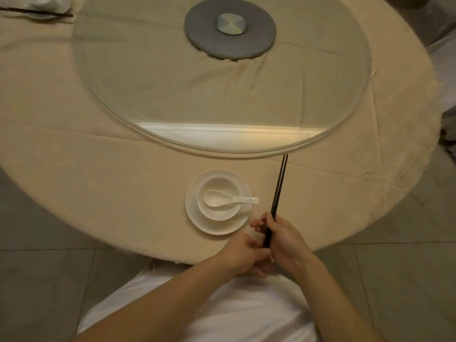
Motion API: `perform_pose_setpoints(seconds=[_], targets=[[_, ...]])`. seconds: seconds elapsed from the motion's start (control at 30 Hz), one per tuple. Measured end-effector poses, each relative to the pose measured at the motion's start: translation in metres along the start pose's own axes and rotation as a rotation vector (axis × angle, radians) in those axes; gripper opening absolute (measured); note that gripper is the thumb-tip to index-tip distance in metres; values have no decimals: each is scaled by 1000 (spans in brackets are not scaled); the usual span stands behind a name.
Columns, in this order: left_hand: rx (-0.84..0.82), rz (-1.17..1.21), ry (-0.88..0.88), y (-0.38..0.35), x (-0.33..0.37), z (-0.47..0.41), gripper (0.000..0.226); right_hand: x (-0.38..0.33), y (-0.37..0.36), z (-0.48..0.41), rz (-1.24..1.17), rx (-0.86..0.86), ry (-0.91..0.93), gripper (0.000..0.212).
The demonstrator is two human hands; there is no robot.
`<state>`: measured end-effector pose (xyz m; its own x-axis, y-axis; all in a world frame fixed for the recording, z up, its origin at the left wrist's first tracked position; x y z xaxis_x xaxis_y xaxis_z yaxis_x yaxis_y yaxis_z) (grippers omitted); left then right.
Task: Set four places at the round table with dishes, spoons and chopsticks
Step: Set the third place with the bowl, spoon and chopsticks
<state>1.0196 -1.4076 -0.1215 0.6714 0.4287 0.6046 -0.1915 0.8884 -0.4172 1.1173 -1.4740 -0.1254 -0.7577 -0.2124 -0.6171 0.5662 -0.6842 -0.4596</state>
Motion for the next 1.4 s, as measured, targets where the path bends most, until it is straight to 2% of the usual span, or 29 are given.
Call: perform_pose_setpoints(seconds=[0.2, 0.33, 0.43, 0.93, 1.1, 1.4], targets=[[31, 111, 11, 2, -5, -1, 13, 5, 9, 3, 243, 26, -62, 29], [12, 162, 57, 16, -17, 5, 21, 5, 20, 6, 394, 48, -81, 20], [23, 212, 54, 22, -22, 9, 15, 6, 17, 3, 483, 42, -72, 13], [75, 252, 36, 30, -29, 16, 11, 6, -2, -10, 594, 68, -115, 6], [76, 222, 49, 31, -28, 17, 12, 5, -1, -10, 599, 97, -136, 14], [89, 220, 42, 32, -27, 20, 11, 7, -3, -12, 670, 92, -142, 11]])
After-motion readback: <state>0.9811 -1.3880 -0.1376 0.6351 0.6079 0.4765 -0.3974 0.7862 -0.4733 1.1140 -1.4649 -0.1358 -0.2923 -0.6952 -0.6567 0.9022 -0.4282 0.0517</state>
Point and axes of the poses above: each hand's wrist, its own z-axis away from the middle knuckle, its own y-axis out of the back of the hand, x = y × z, the point moved 3 cm from there along -z, towards the middle knuckle, and after that the axes turned 15 degrees about -x, right-handed, at the moved point
